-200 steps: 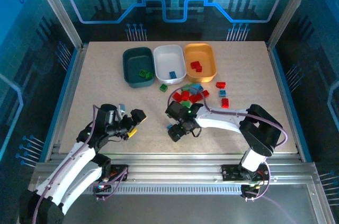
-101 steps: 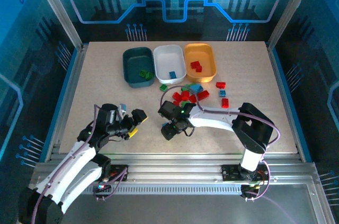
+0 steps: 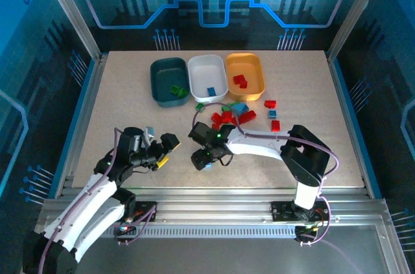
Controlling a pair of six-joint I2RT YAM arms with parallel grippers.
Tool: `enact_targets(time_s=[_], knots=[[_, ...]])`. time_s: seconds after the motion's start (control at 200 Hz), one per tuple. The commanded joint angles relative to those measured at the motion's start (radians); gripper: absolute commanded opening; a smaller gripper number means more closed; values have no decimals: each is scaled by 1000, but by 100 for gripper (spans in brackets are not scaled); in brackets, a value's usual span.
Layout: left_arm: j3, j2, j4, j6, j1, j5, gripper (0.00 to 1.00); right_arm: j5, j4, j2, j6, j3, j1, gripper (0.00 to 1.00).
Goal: Sort the legos into containers by color
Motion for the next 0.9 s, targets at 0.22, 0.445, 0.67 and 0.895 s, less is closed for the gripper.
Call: enact_targets(time_s=[0.22, 0.445, 0.67, 0.895], knots=[[-32, -47, -49, -13, -9, -44, 99, 122, -16, 87, 48, 35, 20, 40], [-36, -44, -52, -13, -8, -56, 99, 197, -25, -59, 23, 41, -10, 24], [-29, -36, -66, -2, -8, -71, 99, 154, 20, -95, -74, 211, -239, 26], [-10, -28, -86, 43, 25, -50, 99, 54, -7, 166, -163, 524, -418, 27]])
